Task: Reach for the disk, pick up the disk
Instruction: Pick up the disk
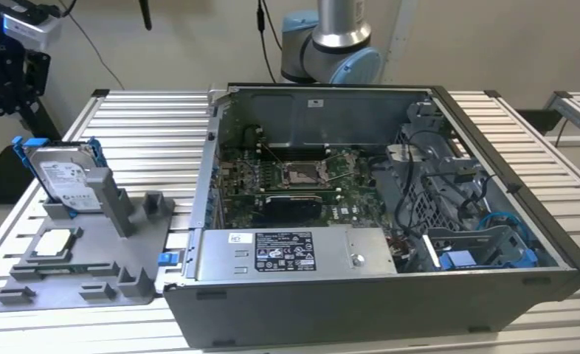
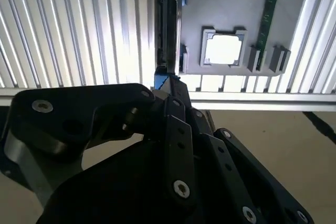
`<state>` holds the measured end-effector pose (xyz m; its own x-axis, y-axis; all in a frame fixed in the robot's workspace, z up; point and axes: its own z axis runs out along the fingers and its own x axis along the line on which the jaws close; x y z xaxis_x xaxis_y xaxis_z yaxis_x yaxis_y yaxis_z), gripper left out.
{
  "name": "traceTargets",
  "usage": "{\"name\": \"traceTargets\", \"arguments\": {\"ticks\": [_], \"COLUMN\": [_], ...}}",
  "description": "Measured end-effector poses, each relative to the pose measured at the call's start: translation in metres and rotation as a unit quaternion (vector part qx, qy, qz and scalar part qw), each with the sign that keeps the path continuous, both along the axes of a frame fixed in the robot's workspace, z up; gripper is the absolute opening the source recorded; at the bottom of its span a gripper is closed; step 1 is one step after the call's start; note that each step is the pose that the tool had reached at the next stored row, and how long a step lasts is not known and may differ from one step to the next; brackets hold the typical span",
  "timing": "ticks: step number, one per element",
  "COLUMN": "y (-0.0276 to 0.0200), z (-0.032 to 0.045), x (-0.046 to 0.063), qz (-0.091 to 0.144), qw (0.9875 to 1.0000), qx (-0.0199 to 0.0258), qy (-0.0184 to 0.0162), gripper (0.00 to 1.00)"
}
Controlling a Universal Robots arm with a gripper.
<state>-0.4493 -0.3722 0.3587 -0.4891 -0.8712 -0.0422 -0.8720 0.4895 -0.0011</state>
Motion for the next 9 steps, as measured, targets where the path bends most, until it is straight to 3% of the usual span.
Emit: {"name": "traceTargets", "arguments": {"ticks": [4,9], "y": [0.0000,-0.0001], "z": [-0.0002,-0.0005], "x": [0.0000,0.0000], "qz": [0.037,0.082], "qw": [0.9993,0.9966], "qx": [0.0000,0.0000], "qy": [0.0000,-0.0001], "gripper": [0.00,0.00]}}
